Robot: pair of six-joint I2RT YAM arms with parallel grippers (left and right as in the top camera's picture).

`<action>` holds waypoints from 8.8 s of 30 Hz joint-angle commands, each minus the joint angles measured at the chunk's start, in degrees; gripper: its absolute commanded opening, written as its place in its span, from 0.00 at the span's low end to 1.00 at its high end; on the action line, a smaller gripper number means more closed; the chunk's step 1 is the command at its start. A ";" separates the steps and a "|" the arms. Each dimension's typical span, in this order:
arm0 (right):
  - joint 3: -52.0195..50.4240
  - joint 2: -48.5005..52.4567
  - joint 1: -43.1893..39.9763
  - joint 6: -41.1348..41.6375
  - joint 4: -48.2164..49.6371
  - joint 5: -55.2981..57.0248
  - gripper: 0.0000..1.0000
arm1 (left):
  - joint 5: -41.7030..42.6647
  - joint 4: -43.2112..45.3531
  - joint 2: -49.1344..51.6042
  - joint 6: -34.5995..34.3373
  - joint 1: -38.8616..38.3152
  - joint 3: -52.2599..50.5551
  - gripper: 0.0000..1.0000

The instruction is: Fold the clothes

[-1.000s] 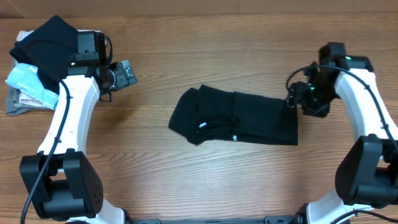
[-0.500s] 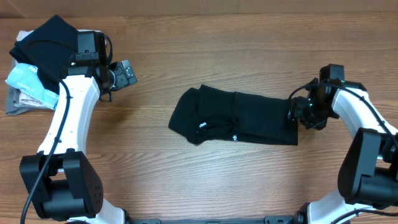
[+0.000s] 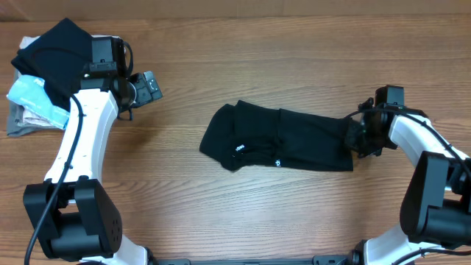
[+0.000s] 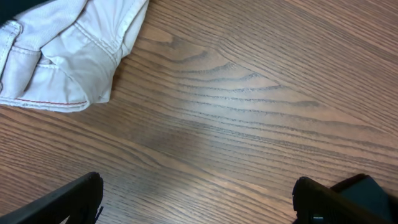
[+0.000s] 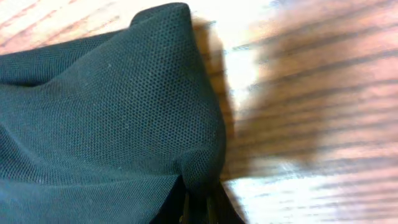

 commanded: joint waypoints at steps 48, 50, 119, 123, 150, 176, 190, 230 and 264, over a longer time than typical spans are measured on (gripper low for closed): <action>24.92 0.02 19.76 13.27 -23.96 -2.93 0.06 | -0.57 0.15 -0.90 -0.81 0.22 0.79 1.00; 22.97 0.02 20.94 13.46 -20.94 -5.95 0.06 | -0.55 0.15 -0.90 -0.81 0.22 0.79 1.00; 11.87 -7.39 11.76 4.02 -0.90 -25.59 0.08 | -0.57 0.15 -0.90 -0.81 0.22 0.79 1.00; 11.17 -7.50 12.33 0.28 -10.49 -24.63 0.06 | -0.57 0.15 -0.90 -0.81 0.22 0.79 1.00; 4.57 -12.13 14.58 3.63 0.83 -18.21 0.04 | -0.57 0.15 -0.90 -0.81 0.22 0.79 1.00; -6.43 -12.09 1.97 27.15 -5.09 7.50 0.04 | -0.57 0.15 -0.90 -0.81 0.22 0.79 1.00; -12.46 -11.93 11.02 32.92 2.01 -7.78 0.04 | -0.57 0.15 -0.90 -0.81 0.22 0.79 1.00; 7.61 -13.22 16.15 6.71 3.04 -11.23 0.04 | 26.88 8.24 -0.85 4.44 -1.09 0.76 0.70; 7.13 0.61 16.11 2.40 6.99 -10.23 0.04 | 33.92 64.57 30.97 -18.18 -34.38 0.90 0.04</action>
